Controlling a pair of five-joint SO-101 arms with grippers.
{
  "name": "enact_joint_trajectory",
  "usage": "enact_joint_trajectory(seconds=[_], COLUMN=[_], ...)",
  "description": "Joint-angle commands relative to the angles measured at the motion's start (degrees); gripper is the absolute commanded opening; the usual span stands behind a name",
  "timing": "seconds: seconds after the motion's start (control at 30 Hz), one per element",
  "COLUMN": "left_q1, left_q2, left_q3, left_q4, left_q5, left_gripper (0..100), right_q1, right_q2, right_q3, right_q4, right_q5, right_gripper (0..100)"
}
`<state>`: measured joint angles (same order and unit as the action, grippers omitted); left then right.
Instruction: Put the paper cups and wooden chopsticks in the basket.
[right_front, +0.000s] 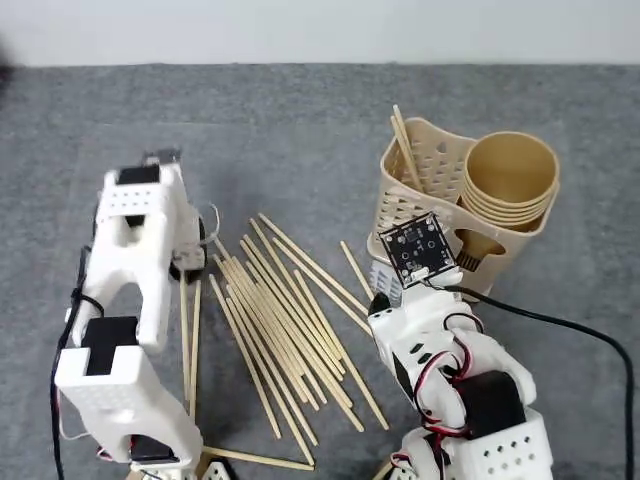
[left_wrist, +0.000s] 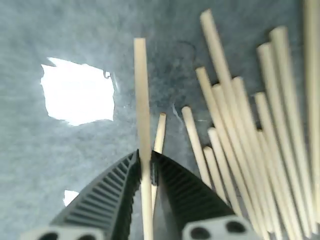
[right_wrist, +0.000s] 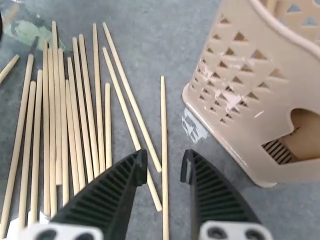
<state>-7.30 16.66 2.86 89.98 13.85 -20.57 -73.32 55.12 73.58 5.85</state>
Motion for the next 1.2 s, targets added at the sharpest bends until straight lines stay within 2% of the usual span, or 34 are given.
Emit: enact_joint_trajectory(seconds=[0.0, 0.1, 0.27, 0.4, 0.67, 0.73, 0.9, 1.0, 1.17], left_q1=[0.35, 1.14, 4.31, 8.53, 20.04, 22.95, 27.43, 29.1, 32.97], left_q2=[-0.7, -0.62, -0.62, -0.62, 0.0, 0.0, 0.0, 0.35, 2.73], left_q3=[-11.65, -19.03, -28.18, -38.2, -65.8, -70.11, -72.4, -70.99, -68.88], left_q4=[6.68, 10.37, 10.46, 10.46, 9.41, 6.95, -7.03, -14.07, -20.13], left_q5=[0.62, 0.62, 0.7, 0.7, 0.7, 0.7, 0.7, 0.7, 2.37], left_gripper=[1, 1, 1, 1, 1, 1, 1, 1, 1], right_q1=[-0.4, -0.4, 0.48, 8.13, 22.73, 25.19, 29.85, 30.46, 30.02], right_q2=[-1.01, -1.01, -1.01, -1.01, -1.01, -1.01, -1.01, -1.01, -1.01], right_q3=[-0.44, -0.44, -0.44, -0.7, -0.62, -0.35, -0.18, -0.09, -0.09], right_q4=[1.98, 3.3, 5.85, 5.49, 5.58, 5.67, 5.67, 5.76, 7.78], right_q5=[-0.62, -0.62, -0.7, -5.36, -6.33, -6.33, -6.33, -6.33, -6.42], right_gripper=[12.2, 12.2, 12.2, 12.2, 12.2, 12.2, 12.1, 12.1, 12.1])
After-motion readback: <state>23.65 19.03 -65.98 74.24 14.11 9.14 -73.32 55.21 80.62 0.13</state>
